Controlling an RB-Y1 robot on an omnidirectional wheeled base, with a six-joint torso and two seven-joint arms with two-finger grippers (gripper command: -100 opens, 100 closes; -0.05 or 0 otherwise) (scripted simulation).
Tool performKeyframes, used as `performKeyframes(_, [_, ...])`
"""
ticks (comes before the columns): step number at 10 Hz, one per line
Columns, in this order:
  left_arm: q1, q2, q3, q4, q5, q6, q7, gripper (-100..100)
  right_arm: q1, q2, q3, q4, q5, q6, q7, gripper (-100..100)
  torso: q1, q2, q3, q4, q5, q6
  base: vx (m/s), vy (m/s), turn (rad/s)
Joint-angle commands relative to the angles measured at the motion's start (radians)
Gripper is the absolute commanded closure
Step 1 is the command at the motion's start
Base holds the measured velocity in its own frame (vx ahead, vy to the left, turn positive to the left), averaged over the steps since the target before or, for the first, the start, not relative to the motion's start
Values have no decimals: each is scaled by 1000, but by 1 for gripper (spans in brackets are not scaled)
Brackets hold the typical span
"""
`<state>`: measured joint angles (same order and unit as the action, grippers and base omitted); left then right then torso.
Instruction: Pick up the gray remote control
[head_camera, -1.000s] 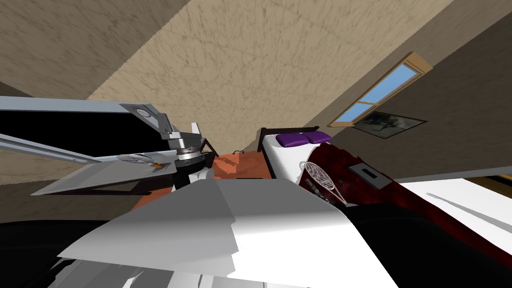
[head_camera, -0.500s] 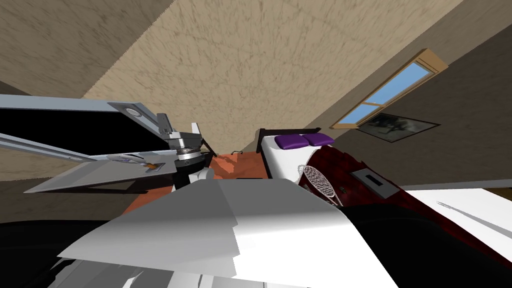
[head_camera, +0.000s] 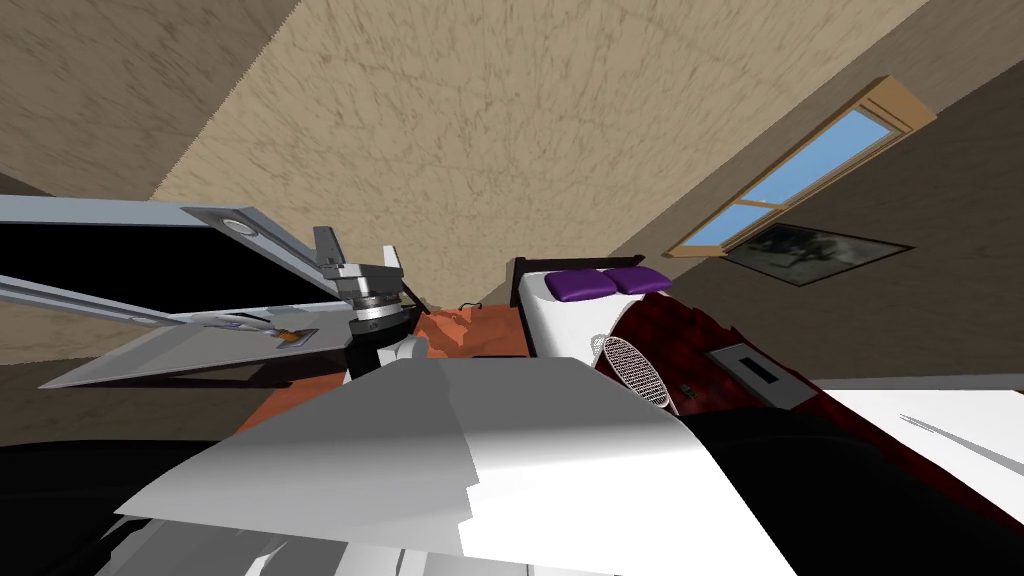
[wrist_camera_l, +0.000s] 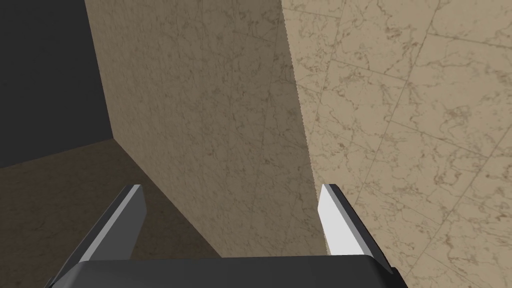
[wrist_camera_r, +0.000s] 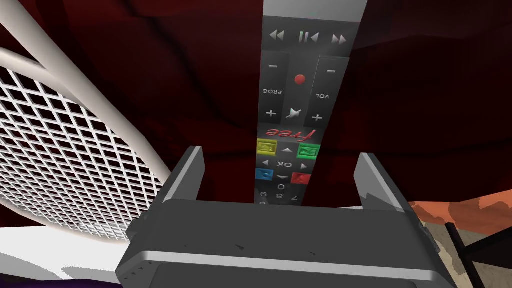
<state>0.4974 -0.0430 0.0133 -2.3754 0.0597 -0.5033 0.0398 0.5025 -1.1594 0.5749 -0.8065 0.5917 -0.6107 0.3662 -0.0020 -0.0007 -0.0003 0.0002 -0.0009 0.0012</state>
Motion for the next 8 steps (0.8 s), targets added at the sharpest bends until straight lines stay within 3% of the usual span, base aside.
performKeyframes(1, [0, 0, 0, 0, 0, 0, 0, 0, -8, 34, 4, 14, 5, 20, 6, -100, 0, 0, 0, 0, 0, 0, 2, -28, 72])
performKeyframes(3, [0, 0, 0, 0, 0, 0, 0, 0, -16, 68, 8, 28, 10, 41, 13, -100, 0, 1, 1, 0, 0, 0, -3, -40, 74])
performKeyframes(4, [0, 0, 0, 0, 0, 0, 0, 0, -13, 51, 10, 13, 10, 36, 3, -100, 0, 1, 1, 0, 0, 0, -1, -19, 16])
performKeyframes(5, [0, 0, 0, 0, 0, 0, 0, 0, -11, 51, 10, 10, 10, 41, 2, 100, 1, 1, 1, 0, 0, 0, 0, 0, 0])
performKeyframes(8, [0, 0, 0, 0, 0, 0, 0, 0, -11, 51, 10, 10, 9, 40, 2, 100, 0, 1, 0, 0, -1, 0, 0, 0, 0])
